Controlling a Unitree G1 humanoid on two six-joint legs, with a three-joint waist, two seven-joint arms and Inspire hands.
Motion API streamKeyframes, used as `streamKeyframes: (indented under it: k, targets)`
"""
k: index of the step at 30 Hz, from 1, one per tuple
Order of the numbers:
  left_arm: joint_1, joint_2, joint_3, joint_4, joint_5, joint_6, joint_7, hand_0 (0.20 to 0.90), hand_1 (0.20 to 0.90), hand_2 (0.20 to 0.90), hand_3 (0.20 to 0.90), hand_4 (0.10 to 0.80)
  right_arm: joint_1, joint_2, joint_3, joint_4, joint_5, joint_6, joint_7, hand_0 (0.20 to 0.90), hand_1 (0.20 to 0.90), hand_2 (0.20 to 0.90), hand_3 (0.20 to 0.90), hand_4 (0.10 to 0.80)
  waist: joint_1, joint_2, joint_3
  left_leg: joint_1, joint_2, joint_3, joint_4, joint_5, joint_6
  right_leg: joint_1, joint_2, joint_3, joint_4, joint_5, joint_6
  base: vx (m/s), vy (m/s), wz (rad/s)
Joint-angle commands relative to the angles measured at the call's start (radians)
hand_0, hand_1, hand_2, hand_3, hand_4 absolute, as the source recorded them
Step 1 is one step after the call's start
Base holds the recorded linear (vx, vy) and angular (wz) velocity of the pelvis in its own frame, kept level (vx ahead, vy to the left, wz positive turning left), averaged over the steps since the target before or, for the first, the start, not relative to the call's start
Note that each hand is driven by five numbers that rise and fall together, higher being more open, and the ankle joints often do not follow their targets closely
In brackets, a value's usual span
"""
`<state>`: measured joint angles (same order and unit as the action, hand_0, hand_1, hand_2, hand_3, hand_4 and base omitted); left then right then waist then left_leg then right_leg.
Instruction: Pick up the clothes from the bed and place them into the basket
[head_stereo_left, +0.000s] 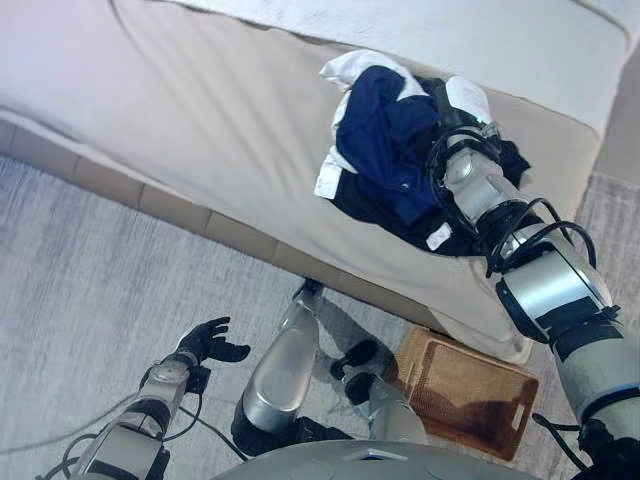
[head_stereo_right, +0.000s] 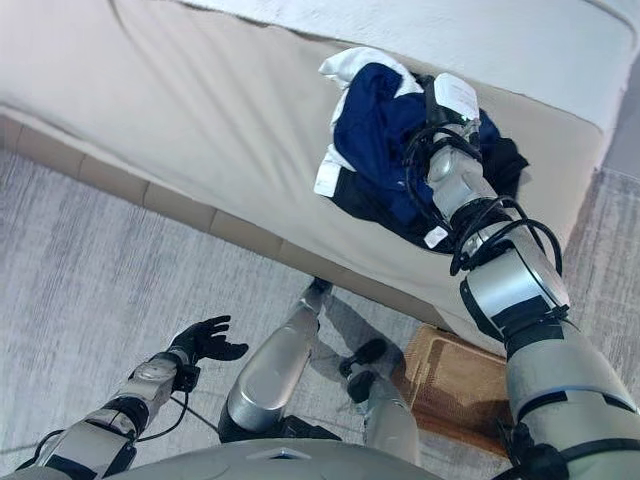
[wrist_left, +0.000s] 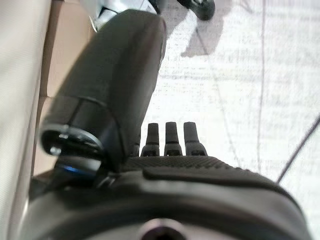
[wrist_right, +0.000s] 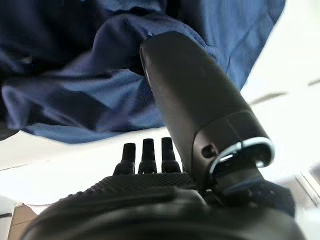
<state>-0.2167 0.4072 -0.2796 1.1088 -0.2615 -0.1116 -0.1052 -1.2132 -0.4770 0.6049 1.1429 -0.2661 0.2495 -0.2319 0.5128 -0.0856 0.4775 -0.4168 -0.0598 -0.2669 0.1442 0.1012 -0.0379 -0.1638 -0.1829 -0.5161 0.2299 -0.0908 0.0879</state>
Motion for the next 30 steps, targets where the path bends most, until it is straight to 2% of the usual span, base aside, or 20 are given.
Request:
streamKeyframes:
  k: [1,3,4,5,9,13,20,22,27,28,30]
  targets:
    - [0.064,0.029,-0.012,-0.014,-0.04,-0.06,-0.02,0.9,0.9,0.9,0.9,0.8,-0.136,-0.035,0.041,0.017,-0.039,0.113,0.046,0.9,0.9,0.9,0.9,0.8,0.028,-0.004,0.013,0.027,-0.005,0.02,-0.028,-0.079,0.079,-0.032,-0.064,-0.01,0.119,0.079,0.023,-0.021,0.012,0.05]
    - [0.067,0.034,0.0,-0.03,-0.044,-0.061,-0.025,0.9,0.9,0.9,0.9,0.8,-0.152,-0.037,0.064,0.046,-0.036,0.147,0.087,0.9,0.9,0.9,0.9,0.8,0.039,-0.003,0.022,0.023,0.0,0.02,-0.025,-0.079,0.076,-0.031,-0.064,-0.023,0.12,0.076,0.024,-0.007,-0.002,-0.05]
    - [0.068,0.038,0.001,-0.037,-0.049,-0.058,-0.027,0.9,0.9,0.9,0.9,0.8,-0.16,-0.037,0.071,0.056,-0.042,0.153,0.099,0.684,0.684,0.684,0.647,0.547,0.042,-0.002,0.024,0.021,0.001,0.019,-0.023,-0.078,0.075,-0.033,-0.063,-0.026,0.123,0.074,0.024,-0.001,-0.011,-0.12]
    - [0.069,0.042,0.005,-0.046,-0.05,-0.054,-0.029,0.9,0.9,0.9,0.9,0.8,-0.176,-0.04,0.08,0.061,-0.052,0.155,0.107,0.3,0.3,0.3,0.2,0.1,0.045,-0.003,0.028,0.02,0.004,0.019,-0.021,-0.078,0.073,-0.031,-0.061,-0.028,0.124,0.073,0.025,0.001,-0.008,-0.11]
    - [0.074,0.053,0.003,-0.055,-0.055,-0.051,-0.029,0.9,0.9,0.9,0.9,0.8,-0.198,-0.052,0.092,0.047,-0.034,0.134,0.07,0.3,0.3,0.3,0.2,0.1,0.043,-0.007,0.03,0.03,0.011,0.017,-0.028,-0.078,0.07,-0.026,-0.05,-0.024,0.121,0.072,0.026,0.005,-0.036,-0.1]
    - [0.088,0.057,0.005,-0.055,-0.048,-0.049,-0.013,0.9,0.9,0.9,0.9,0.8,-0.216,-0.078,0.081,-0.018,0.002,0.071,-0.07,0.3,0.3,0.3,0.2,0.1,0.028,-0.02,0.023,0.067,0.019,0.017,-0.046,-0.085,0.067,-0.005,-0.036,-0.009,0.11,0.077,0.028,0.019,-0.071,0.0]
    - [0.131,0.05,0.018,-0.043,-0.011,-0.035,0.024,0.9,0.9,0.9,0.9,0.8,-0.211,-0.165,0.01,-0.34,0.028,0.059,-0.32,0.3,0.3,0.3,0.2,0.1,-0.026,-0.044,-0.039,0.178,0.031,0.025,-0.094,-0.105,0.063,0.061,-0.012,0.042,0.079,0.07,0.022,0.051,-0.059,-0.02]
    - [0.155,0.043,0.026,-0.034,0.017,-0.033,0.025,0.9,0.9,0.9,0.9,0.8,-0.176,-0.207,-0.056,-0.467,0.002,0.028,-0.402,0.3,0.3,0.3,0.2,0.1,-0.052,-0.046,-0.078,0.229,0.036,0.033,-0.12,-0.11,0.06,0.097,-0.002,0.058,0.056,0.065,0.022,0.106,-0.045,-0.14]
    - [0.198,0.021,0.033,-0.009,0.085,-0.015,0.023,0.9,0.9,0.9,0.9,0.8,-0.088,-0.29,-0.168,-0.677,-0.046,0.018,-0.427,0.3,0.3,0.3,0.2,0.1,-0.095,-0.046,-0.174,0.32,0.041,0.051,-0.175,-0.106,0.054,0.177,0.026,0.084,-0.012,0.048,0.02,0.106,-0.021,-0.13]
    - [0.205,0.01,0.036,0.007,0.111,0.001,0.02,0.9,0.9,0.9,0.9,0.8,-0.05,-0.322,-0.204,-0.749,-0.047,0.028,-0.413,0.3,0.3,0.3,0.2,0.1,-0.114,-0.044,-0.217,0.337,0.033,0.059,-0.183,-0.083,0.056,0.205,0.033,0.08,-0.049,0.062,0.014,0.078,0.01,-0.14]
    - [0.211,0.0,0.04,0.022,0.135,0.013,0.02,0.9,0.9,0.9,0.9,0.8,-0.018,-0.347,-0.23,-0.796,-0.041,0.033,-0.404,0.3,0.3,0.3,0.2,0.1,-0.132,-0.045,-0.251,0.359,0.033,0.065,-0.193,-0.082,0.054,0.229,0.043,0.089,-0.07,0.055,0.015,0.063,-0.014,-0.11]
